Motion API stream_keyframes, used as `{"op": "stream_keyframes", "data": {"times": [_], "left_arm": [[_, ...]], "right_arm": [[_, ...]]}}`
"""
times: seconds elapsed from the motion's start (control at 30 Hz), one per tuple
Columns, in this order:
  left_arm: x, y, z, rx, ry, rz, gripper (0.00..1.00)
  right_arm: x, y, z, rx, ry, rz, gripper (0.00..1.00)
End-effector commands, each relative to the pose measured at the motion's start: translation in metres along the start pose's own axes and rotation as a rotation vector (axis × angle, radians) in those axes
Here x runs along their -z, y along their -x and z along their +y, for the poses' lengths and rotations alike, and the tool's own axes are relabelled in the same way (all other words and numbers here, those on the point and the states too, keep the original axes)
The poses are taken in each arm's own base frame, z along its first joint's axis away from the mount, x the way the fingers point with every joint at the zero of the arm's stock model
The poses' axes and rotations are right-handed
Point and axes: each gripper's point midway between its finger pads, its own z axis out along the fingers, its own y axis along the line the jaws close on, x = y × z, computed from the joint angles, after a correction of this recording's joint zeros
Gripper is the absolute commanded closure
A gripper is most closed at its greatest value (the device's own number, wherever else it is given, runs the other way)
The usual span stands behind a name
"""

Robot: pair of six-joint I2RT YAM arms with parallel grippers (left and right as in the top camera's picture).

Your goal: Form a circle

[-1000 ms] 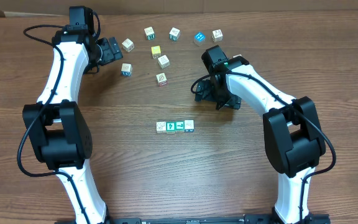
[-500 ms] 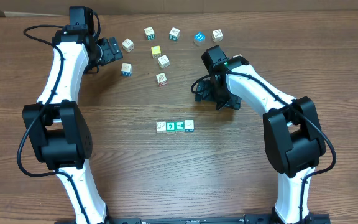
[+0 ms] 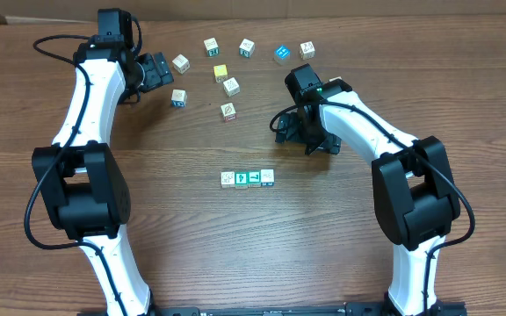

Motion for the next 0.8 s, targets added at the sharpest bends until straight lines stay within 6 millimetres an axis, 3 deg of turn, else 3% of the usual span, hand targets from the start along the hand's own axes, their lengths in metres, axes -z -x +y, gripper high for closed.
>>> {"op": "stream_keyframes", "data": {"times": [0.0,0.3,0.53,0.77], "left_arm": [[0.005,0.004,-0.006,0.014,-0.013,-0.015,0.00],[0.005,0.004,-0.006,0.014,-0.013,-0.015,0.00],[0.005,0.004,-0.006,0.014,-0.013,-0.014,0.00],[0.005,0.004,-0.006,0.014,-0.013,-0.015,0.00]], "right_arm": [[-0.002,-0.001,-0.001,-0.002,-0.007,-0.001,0.00],[-0.002,0.004,-0.008,-0.002,-0.046,-0.030,0.00],[-0.001,0.022,0.005,-0.006,0.006,-0.101,0.00],[-0.001,0.020,0.004,-0.005,0.006,-0.090,0.00]]}}
